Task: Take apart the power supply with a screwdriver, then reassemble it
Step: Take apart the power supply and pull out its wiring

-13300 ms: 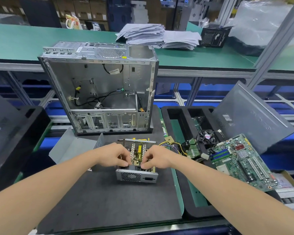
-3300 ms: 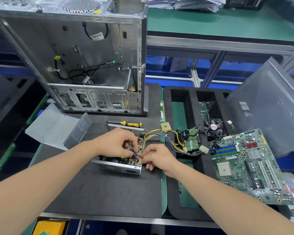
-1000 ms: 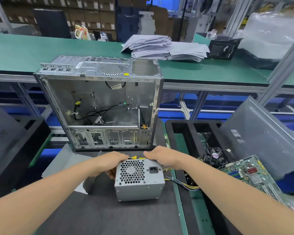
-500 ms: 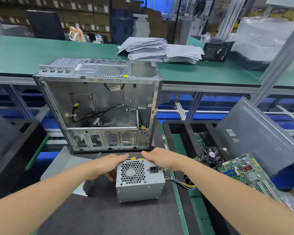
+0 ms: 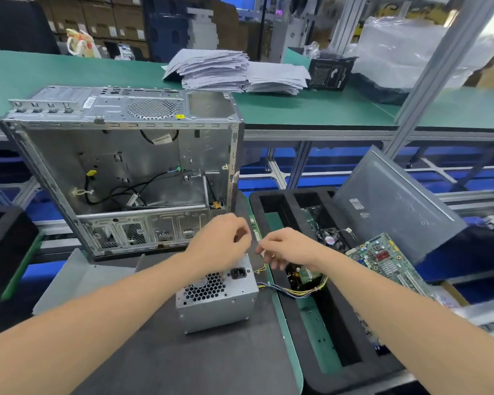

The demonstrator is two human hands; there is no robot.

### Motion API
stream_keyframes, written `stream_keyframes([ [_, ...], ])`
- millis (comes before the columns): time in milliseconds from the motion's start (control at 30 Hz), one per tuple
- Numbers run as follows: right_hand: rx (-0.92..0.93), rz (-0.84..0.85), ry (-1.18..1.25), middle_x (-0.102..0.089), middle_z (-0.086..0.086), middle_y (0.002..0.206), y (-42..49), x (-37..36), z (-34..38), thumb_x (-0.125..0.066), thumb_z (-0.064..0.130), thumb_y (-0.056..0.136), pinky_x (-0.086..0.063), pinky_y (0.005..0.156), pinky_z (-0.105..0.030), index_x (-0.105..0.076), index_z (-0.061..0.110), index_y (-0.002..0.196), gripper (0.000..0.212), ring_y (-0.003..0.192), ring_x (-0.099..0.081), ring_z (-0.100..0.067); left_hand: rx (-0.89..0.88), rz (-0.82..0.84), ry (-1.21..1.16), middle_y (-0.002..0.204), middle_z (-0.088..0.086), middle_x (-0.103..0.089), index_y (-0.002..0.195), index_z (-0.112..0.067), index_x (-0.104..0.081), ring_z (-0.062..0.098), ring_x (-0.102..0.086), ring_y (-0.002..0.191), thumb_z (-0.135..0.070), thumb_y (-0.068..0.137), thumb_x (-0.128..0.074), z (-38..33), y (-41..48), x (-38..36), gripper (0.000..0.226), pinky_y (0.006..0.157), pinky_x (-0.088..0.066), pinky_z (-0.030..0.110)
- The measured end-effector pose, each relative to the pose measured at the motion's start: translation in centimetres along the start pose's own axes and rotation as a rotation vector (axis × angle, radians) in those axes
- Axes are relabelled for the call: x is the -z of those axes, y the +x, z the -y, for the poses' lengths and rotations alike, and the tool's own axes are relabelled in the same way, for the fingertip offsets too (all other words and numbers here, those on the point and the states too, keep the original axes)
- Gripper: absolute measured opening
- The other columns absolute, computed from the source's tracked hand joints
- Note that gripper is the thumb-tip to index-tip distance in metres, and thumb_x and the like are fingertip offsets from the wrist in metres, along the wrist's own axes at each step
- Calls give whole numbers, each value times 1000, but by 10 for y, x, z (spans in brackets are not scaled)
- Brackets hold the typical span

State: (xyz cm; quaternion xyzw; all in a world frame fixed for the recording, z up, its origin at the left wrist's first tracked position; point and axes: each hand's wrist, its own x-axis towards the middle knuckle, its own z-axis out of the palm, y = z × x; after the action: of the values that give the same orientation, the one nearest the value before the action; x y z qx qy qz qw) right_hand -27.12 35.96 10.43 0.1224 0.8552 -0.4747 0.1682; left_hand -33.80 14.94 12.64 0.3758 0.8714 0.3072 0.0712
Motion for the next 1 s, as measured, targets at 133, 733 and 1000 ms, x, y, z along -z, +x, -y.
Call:
stream_keyframes([
  [133,-26,-80,23,-72,-8,80,-30,18,-29,-55,21,97,-50,56,-27,-69,9,88,20,68,-67,-20,-122,119,-37,94,-3,-64,99,-20,-70,18,-60,91,-27,95,-57,-53,16,-43,16,82,-49,35],
  [733,-281,87,-515,-71,-17,118,-33,13,-170,-52,9,105,-55,90,-38,-70,2,124,27,107,-69,-33,241,578,95,126,14,-67,134,-21,-69,35,-73,91,1,95,-42,-69,20,-202,53,87,-61,44],
  [1000,-274,195,-869,-53,-17,142,-3,-30,-175,-49,18,108,-39,111,-39,-48,-1,145,41,132,-54,-35,301,395,45,135,-1,-69,138,-26,-67,17,-65,124,-7,92,-58,-45,34,-212,51,106,-53,37],
])
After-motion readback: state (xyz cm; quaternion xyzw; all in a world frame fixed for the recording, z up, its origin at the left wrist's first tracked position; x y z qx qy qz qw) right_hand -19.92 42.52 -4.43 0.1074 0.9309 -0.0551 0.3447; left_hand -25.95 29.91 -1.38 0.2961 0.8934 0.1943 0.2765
